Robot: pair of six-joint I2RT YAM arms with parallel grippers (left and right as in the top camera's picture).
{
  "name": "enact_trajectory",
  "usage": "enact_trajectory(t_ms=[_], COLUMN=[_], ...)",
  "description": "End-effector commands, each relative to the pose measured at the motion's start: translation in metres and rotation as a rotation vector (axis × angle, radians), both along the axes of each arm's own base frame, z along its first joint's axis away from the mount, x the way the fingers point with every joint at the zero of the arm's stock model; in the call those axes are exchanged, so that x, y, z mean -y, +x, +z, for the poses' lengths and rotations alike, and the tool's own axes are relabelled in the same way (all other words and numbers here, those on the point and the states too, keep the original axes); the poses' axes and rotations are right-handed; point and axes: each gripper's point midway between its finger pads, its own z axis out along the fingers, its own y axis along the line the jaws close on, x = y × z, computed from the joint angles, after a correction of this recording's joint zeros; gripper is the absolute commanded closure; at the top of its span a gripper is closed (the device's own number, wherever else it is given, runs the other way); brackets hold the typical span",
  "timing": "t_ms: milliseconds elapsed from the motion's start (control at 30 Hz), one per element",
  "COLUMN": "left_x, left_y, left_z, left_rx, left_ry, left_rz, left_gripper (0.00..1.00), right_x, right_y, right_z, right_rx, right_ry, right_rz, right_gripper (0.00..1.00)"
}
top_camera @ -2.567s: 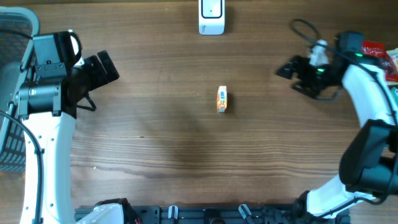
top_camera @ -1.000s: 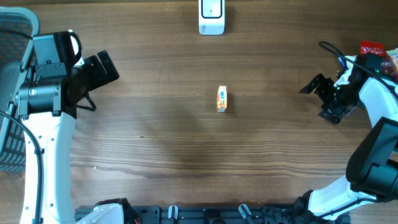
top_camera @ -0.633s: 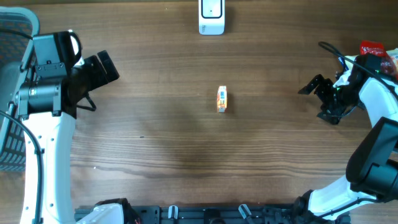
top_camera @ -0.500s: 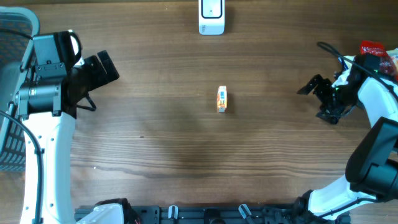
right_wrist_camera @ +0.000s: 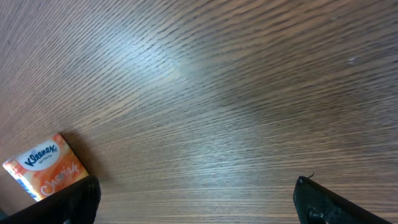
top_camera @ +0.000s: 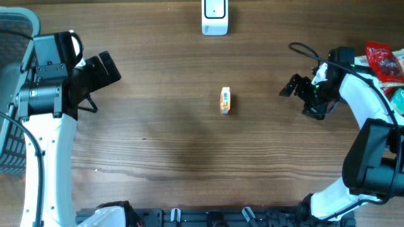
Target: Scan the item barcode
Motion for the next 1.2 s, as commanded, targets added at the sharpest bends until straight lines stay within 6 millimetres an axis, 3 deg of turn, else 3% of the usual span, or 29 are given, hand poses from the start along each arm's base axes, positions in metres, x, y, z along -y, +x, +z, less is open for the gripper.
enact_trajectory(t_ms=[0, 333, 467, 700, 800, 933, 1167], left_x=[-0.001, -0.001, -0.001, -0.001, -0.001, -0.001, -0.001], left_y=[0.000, 0.000, 0.000, 0.000, 0.000, 0.000, 0.000], left_z=[0.004, 0.004, 0.004, 0.004, 0.004, 0.004, 0.004], left_rx=[0.013, 0.013, 0.013, 0.013, 0.013, 0.013, 0.013], left_ry=[-0.009, -0.010, -0.010, -0.010, -0.009, -0.010, -0.009], left_rz=[0.016, 0.016, 0.016, 0.016, 0.016, 0.016, 0.016], left_gripper=[0.00, 0.00, 0.00, 0.00, 0.00, 0.00, 0.00], right_x=[0.003, -0.003, -0.041, -0.088, -0.101, -0.109, -0.144], right_y=[0.000, -0.007, -0.007, -0.003, 0.000, 0.003, 0.005], right_z=[0.000, 0.001, 0.014, 0.015, 0.009, 0.001, 0.002], right_rx=[0.009, -0.010, 0.065, 0.088, 0.058, 0.047, 0.094], right_ry=[-0.033, 0.000, 0.148, 0.149, 0.075, -0.057, -0.088], right_rz=[0.015, 0.037, 0.199, 0.294, 0.235, 0.174, 0.203], right_gripper=[0.00, 0.00, 0.00, 0.01, 0.27, 0.48, 0.69])
